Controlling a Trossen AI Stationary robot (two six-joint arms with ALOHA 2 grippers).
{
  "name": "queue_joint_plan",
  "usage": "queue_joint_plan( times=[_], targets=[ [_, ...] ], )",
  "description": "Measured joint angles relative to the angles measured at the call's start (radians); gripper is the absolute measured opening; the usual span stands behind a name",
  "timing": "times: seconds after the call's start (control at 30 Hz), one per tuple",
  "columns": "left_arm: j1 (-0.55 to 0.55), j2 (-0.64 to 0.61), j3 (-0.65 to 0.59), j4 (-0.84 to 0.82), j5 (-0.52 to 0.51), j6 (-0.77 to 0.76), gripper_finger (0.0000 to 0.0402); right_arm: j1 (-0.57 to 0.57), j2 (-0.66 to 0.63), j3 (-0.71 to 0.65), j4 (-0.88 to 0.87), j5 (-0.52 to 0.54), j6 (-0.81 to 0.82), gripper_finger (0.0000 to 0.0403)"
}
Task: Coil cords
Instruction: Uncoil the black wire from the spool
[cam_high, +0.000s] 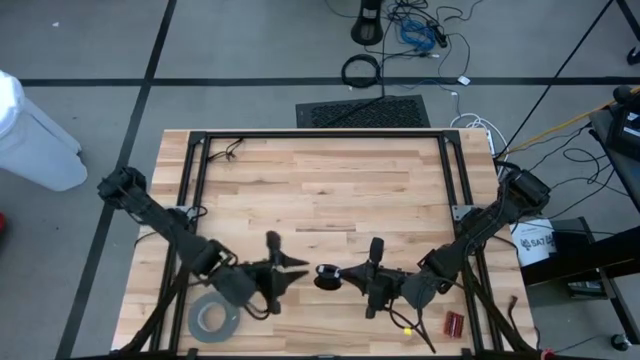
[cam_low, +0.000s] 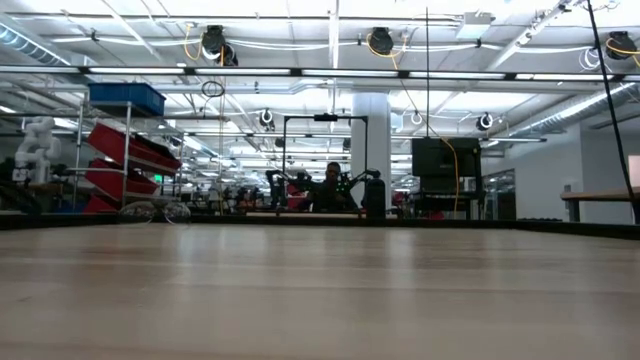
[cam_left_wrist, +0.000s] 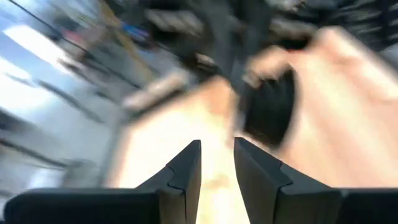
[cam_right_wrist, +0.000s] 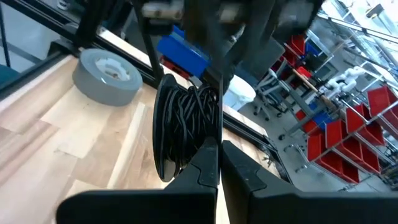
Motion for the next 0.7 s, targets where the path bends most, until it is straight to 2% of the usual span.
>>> queue_joint_plan(
  times=[0.07,0.27,0.4,0.47,0.57,0.63,0.7],
  targets=[
    [-0.008,0.017,-0.034,0.054,0.046,-0.047,0.0103,0.004,-0.001,0.0,-0.015,0.0,0.004,0.0],
    [-0.048,0.039,-0.129,0.171,-0.117,-0.001,0.0103,0.006,-0.001,0.0,-0.044,0.003,0.008,0.0],
    [-0.024,0.037,-0.127,0.194,-0.132,0.102,0.0103,0.006,-0.002,0.0,-0.044,0.0,0.014,0.0],
    [0.009,0.023,-0.126,0.251,-0.082,0.164,0.0103,0.006,-0.004,0.0,-0.042,-0.001,0.01,0.0],
    [0.074,0.002,-0.123,0.347,0.14,0.181,0.0103,0.009,-0.015,0.0,-0.047,0.003,0.004,0.0],
    [0.101,-0.001,-0.123,0.371,0.25,0.178,0.0103,0.015,-0.031,0.0,-0.052,0.006,0.007,0.0],
    [0.112,-0.001,-0.129,0.38,0.272,0.172,0.0103,0.028,-0.051,0.0,-0.077,0.011,0.022,0.0]
  ],
)
